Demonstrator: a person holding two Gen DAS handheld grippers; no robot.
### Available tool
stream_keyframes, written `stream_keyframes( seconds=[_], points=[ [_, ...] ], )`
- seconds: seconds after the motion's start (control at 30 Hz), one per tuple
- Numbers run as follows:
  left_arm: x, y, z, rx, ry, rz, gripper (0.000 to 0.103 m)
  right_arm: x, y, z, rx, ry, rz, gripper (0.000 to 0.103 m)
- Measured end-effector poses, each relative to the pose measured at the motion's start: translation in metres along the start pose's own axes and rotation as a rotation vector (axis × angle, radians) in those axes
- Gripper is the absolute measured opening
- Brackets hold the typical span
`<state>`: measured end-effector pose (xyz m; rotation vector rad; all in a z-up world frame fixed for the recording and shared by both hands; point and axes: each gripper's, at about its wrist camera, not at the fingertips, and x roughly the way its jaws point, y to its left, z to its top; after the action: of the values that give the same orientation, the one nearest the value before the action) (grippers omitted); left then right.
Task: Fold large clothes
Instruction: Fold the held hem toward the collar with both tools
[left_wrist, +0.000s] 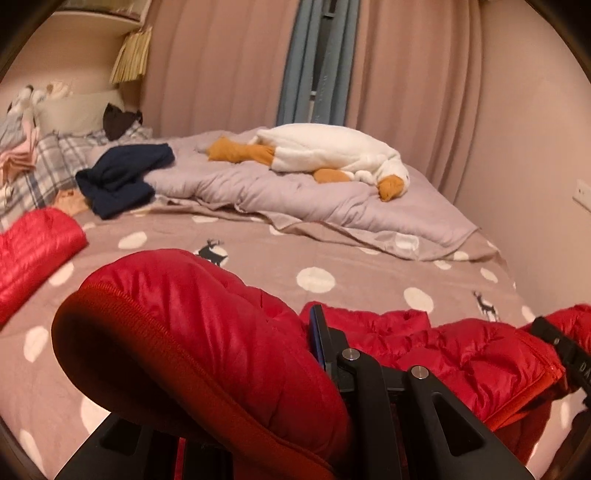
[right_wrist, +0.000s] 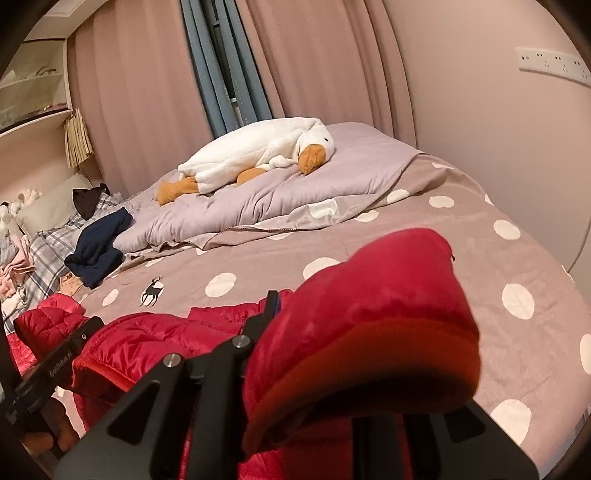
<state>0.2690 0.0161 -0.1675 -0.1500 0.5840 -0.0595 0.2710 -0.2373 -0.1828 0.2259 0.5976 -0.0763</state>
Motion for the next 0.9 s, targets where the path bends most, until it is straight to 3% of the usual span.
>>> stream_keyframes(
  seconds=[0.13, 0.9],
  points=[
    [0.005, 0.004, 0.002, -0.04, 0.016, -0.009, 0.017, 0.0, 0.001, -0.002, -0.017, 0.01, -0.003, 0.019],
    [0.013, 0.004, 0.0, -0.02, 0.05, 0.002, 0.02, 0.007, 0.009, -0.009, -0.024, 0.027, -0.045, 0.022]
  ],
)
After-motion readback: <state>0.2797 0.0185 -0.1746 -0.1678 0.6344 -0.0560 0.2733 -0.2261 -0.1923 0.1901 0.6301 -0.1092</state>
